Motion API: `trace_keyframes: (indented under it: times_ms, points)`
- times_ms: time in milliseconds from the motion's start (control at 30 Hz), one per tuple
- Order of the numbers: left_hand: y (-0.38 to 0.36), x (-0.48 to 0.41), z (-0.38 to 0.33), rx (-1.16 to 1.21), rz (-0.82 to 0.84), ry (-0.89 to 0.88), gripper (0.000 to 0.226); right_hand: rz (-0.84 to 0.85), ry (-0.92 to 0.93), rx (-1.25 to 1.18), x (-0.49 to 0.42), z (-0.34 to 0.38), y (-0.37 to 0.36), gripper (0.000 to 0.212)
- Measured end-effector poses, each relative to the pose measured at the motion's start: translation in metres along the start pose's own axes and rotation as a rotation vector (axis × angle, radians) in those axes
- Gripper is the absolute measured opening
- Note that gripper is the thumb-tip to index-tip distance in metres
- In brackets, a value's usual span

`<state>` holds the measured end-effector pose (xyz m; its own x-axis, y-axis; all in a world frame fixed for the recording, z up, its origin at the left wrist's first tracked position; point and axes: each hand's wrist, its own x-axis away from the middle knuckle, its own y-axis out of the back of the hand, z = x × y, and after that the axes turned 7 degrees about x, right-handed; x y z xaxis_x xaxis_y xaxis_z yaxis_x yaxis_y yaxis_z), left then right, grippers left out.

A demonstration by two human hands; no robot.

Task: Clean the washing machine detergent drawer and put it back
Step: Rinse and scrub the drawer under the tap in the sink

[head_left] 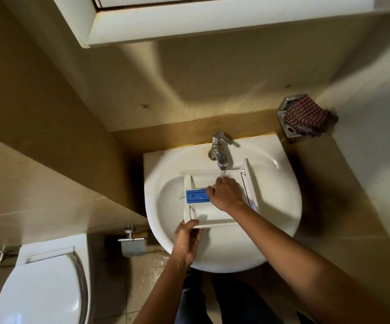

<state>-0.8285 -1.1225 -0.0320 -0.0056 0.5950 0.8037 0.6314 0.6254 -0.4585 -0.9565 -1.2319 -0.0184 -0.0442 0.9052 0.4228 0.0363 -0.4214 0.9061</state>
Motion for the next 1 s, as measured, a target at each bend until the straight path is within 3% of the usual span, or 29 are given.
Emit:
trace_keyframes:
  times_ms: [100,233,300,533,667,867,933,1000]
  points:
    - [0.0,-0.001,0.002,0.024,0.007,-0.002,0.014,0.006,-0.007,-0.076,-0.003,0.012,0.005,0.05]
    - [0.001,0.0,0.003,0.034,0.015,-0.014,0.015,0.075,0.3,-0.244,0.003,0.019,0.01,0.042]
    - [0.001,0.001,0.003,0.037,0.014,-0.022,0.014,0.117,0.365,-0.355,0.007,0.01,0.01,0.04]
    - [-0.003,0.001,0.0,0.051,0.019,-0.029,0.018,-0.121,0.028,-0.136,0.003,-0.027,0.001,0.039]
    - [-0.004,0.001,0.0,0.036,0.033,-0.035,0.021,-0.035,0.0,-0.16,-0.002,0.009,0.008,0.047]
    - [0.002,0.003,-0.002,0.019,0.051,-0.008,0.015,0.077,0.281,-0.349,0.008,0.02,0.007,0.029]
    - [0.001,0.004,-0.003,0.006,0.065,-0.005,0.017,0.061,0.227,-0.414,0.004,0.004,0.005,0.031]
    - [-0.001,0.004,-0.006,0.003,0.063,-0.01,0.018,-0.018,0.109,-0.293,0.0,-0.013,0.006,0.041]
